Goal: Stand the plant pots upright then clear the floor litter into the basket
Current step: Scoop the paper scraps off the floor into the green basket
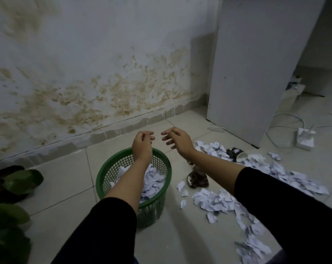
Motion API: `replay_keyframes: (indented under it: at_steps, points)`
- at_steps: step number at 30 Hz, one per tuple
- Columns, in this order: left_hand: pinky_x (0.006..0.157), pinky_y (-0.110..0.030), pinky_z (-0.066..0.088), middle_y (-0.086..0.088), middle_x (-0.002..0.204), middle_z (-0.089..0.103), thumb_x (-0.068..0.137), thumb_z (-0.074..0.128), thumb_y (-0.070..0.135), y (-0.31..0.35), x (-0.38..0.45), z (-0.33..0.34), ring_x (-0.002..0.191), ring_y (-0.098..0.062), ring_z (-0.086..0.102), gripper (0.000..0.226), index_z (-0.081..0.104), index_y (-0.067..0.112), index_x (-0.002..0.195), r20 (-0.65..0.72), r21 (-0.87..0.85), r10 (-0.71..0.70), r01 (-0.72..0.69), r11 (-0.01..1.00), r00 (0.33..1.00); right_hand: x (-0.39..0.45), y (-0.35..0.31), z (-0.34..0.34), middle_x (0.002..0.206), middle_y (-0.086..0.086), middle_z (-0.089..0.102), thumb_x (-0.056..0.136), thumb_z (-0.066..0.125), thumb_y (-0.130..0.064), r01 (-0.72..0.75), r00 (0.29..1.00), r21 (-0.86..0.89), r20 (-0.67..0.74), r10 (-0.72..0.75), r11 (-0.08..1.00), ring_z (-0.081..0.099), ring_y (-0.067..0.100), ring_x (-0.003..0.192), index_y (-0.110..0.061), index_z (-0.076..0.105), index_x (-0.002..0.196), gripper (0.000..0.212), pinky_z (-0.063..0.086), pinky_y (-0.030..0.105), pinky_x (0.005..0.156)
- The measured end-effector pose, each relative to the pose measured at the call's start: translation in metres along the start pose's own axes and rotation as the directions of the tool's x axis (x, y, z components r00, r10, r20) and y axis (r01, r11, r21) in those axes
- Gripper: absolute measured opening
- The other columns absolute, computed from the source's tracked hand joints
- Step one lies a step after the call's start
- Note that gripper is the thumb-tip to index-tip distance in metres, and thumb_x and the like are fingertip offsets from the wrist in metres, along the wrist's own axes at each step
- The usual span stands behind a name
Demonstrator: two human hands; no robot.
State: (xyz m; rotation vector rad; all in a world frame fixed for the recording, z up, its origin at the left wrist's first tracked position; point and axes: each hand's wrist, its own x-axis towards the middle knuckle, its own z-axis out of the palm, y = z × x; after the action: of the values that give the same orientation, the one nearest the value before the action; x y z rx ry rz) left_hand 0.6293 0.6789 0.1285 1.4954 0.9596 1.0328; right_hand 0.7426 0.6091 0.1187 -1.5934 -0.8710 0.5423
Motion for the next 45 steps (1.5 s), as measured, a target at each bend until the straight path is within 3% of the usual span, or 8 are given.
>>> replay_keyframes:
  at_steps: [8,13,19,25,27,30,37,45]
  points:
    - [0.068,-0.014,0.043,-0.001,0.088,0.063,0.096,0.050,0.018,-0.022,-0.086,0.102,0.079,-0.012,0.057,0.009,0.058,0.016,0.092,0.100,-0.068,0.052,-0.045,0.997,0.994,-0.041,0.024,-0.123,0.097,0.001,0.072,0.098,0.052,-0.020,0.036,0.993,-0.187,-0.105,-0.056,0.982,0.067,0.001,0.084,-0.007,0.071,0.100,0.023,0.052,0.017,0.070]
    - [0.068,-0.017,0.045,-0.005,0.083,0.061,0.092,0.059,0.019,-0.110,-0.199,0.129,0.075,-0.017,0.057,0.008,0.056,0.012,0.088,0.470,0.148,-0.098,0.032,0.988,0.877,-0.127,0.077,-0.185,0.102,0.002,0.070,0.097,0.057,-0.023,-0.142,0.982,-0.253,-0.157,0.104,0.957,0.064,0.010,0.086,-0.009,0.069,0.100,0.019,0.046,0.008,0.066]
    - [0.043,-0.023,0.041,-0.012,0.058,0.065,0.092,0.053,0.034,-0.165,-0.277,0.118,0.043,-0.024,0.053,0.045,0.071,0.000,0.068,0.706,0.515,-0.613,0.338,0.788,0.353,-0.246,0.166,-0.228,0.098,0.009,0.072,0.103,0.040,-0.030,-0.562,0.826,-0.249,-0.124,0.550,0.789,0.066,0.023,0.076,-0.013,0.069,0.096,0.034,0.049,0.032,0.068]
    - [0.046,-0.017,0.035,-0.008,0.058,0.069,0.083,0.049,0.028,-0.179,-0.297,0.118,0.048,-0.022,0.062,0.035,0.066,0.002,0.067,0.583,0.812,-0.805,0.125,0.571,-0.108,-0.312,0.203,-0.232,0.078,0.009,0.067,0.100,0.028,-0.056,-0.895,0.345,-0.263,0.102,0.933,0.360,0.062,0.022,0.070,-0.005,0.066,0.090,0.064,0.049,0.031,0.071]
    - [0.055,-0.020,0.040,-0.005,0.059,0.069,0.084,0.047,0.027,-0.172,-0.301,0.126,0.052,-0.020,0.064,0.028,0.063,0.006,0.073,0.549,0.836,-0.820,0.116,0.536,-0.162,-0.315,0.213,-0.233,0.075,0.010,0.067,0.097,0.027,-0.060,-0.931,0.217,-0.254,0.189,0.958,0.262,0.062,0.021,0.069,-0.005,0.066,0.092,0.068,0.048,0.032,0.075]
    - [0.049,-0.018,0.042,-0.007,0.068,0.065,0.089,0.046,0.022,-0.167,-0.302,0.138,0.050,-0.018,0.057,0.023,0.062,0.006,0.083,0.621,0.761,-0.782,0.271,0.589,-0.044,-0.310,0.222,-0.227,0.080,0.012,0.069,0.094,0.028,-0.067,-0.941,0.211,-0.209,0.254,0.944,0.267,0.065,0.022,0.068,-0.003,0.069,0.096,0.076,0.050,0.032,0.075]
    - [0.072,-0.030,0.050,-0.004,0.088,0.070,0.075,0.057,0.030,-0.184,-0.272,0.155,0.077,-0.021,0.064,0.020,0.069,0.022,0.089,0.683,0.447,-0.511,0.254,0.858,0.523,-0.267,0.222,-0.218,0.086,0.011,0.075,0.099,0.031,-0.058,-0.700,0.691,-0.198,0.051,0.721,0.686,0.067,0.018,0.067,-0.008,0.076,0.091,0.068,0.052,0.024,0.061]
    - [0.051,-0.023,0.046,-0.010,0.085,0.070,0.089,0.057,0.008,-0.178,-0.247,0.168,0.062,-0.017,0.059,0.012,0.069,0.011,0.091,0.485,0.258,-0.421,0.335,0.906,0.767,-0.239,0.247,-0.231,0.087,0.002,0.073,0.102,0.047,-0.019,-0.356,0.879,-0.059,-0.361,0.313,0.933,0.064,0.009,0.067,-0.015,0.072,0.080,0.034,0.048,0.022,0.059]
